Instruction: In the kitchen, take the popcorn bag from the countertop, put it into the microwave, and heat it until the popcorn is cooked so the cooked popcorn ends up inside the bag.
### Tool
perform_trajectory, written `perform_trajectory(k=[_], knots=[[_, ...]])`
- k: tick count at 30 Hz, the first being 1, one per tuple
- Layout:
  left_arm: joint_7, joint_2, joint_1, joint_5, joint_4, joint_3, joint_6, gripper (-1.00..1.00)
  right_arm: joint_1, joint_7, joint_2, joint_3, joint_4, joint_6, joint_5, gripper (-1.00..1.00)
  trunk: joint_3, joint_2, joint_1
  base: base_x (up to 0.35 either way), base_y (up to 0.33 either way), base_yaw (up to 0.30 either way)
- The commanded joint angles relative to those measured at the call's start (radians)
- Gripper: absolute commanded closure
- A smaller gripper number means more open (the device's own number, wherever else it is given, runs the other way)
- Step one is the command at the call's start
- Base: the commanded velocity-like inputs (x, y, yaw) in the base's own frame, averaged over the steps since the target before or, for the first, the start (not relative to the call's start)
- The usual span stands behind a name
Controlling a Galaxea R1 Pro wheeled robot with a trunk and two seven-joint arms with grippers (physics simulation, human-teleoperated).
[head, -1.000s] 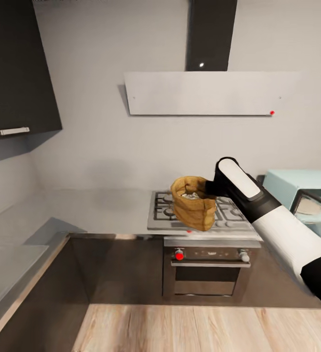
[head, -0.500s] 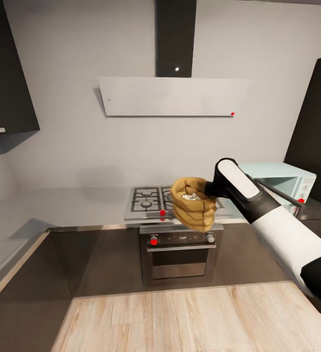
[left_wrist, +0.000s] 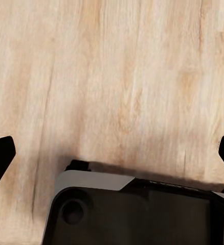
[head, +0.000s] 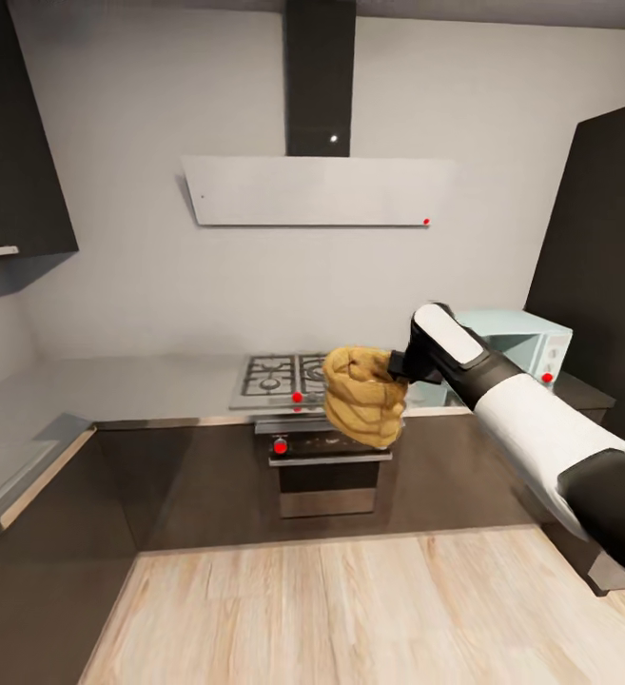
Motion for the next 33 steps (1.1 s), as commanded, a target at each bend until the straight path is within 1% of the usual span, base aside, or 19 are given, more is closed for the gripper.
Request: perform_trajectory(k=[1,2,3,5,6,7,9,13,17,24,30,33], knots=[[0.001,-0.001,0.000,0.001,0.001,0.002,-0.003,-1.00,-0.004,0.058,0.015,0.009,0.042,0.013,0.069,1.00,0.000,-0.001,0.000,-0.306,-0.213,0.000],[0.001,-0.001,0.000,0.001,0.001,0.002,-0.003,-1.00,-0.013,0.100,0.028,0.010,0.082,0.014,0.101,1.00,0.000,-0.001,0.000,-0.306,-0.213,0.000],[0.001,-0.001,0.000,0.001,0.001,0.002,-0.003,-1.00,-0.033,0.150,0.037,0.011,0.130,0.014,0.129,1.00,0.000,-0.001,0.000,-0.306,-0.213,0.000],[0.001,-0.001,0.000,0.001,0.001,0.002,-0.003,-1.00,-0.090,0.251,0.044,0.014,0.222,0.012,0.181,1.00,0.000,-0.001,0.000,-0.306,-0.213,0.000],[0.001,-0.001,0.000,0.001,0.001,0.002,-0.003,-1.00,-0.108,0.289,0.046,0.015,0.250,0.012,0.209,1.00,0.000,-0.001,0.000,-0.306,-0.213,0.000],[0.001,-0.001,0.000,0.001,0.001,0.003,-0.003,-1.00,-0.119,0.311,0.048,0.015,0.265,0.011,0.232,1.00,0.000,-0.001,0.000,-0.306,-0.213,0.000],[0.001,-0.001,0.000,0.001,0.001,0.003,-0.003,-1.00,-0.128,0.330,0.053,0.014,0.278,0.008,0.252,1.00,0.000,-0.001,0.000,-0.306,-0.213,0.000],[0.001,-0.001,0.000,0.001,0.001,0.003,-0.003,-1.00,-0.130,0.337,0.079,0.013,0.283,0.008,0.256,1.00,0.000,-0.001,0.000,-0.306,-0.213,0.000],[0.001,-0.001,0.000,0.002,0.001,0.003,-0.003,-1.00,-0.129,0.347,0.091,0.012,0.272,0.015,0.257,1.00,0.000,-0.001,0.000,-0.306,-0.213,0.000],[0.001,-0.001,-0.003,0.002,0.001,0.003,-0.003,-1.00,-0.129,0.345,0.094,0.013,0.270,0.016,0.259,1.00,0.000,-0.001,0.000,-0.304,-0.214,0.000],[0.001,-0.001,-0.003,0.002,0.001,0.003,-0.003,-1.00,-0.149,0.345,0.095,0.012,0.266,0.018,0.258,1.00,0.000,-0.001,0.000,-0.303,-0.214,0.000],[0.001,-0.001,-0.003,0.002,0.001,0.003,-0.003,-1.00,-0.149,0.346,0.095,0.012,0.266,0.018,0.258,1.00,0.000,-0.001,0.000,-0.304,-0.214,0.000]])
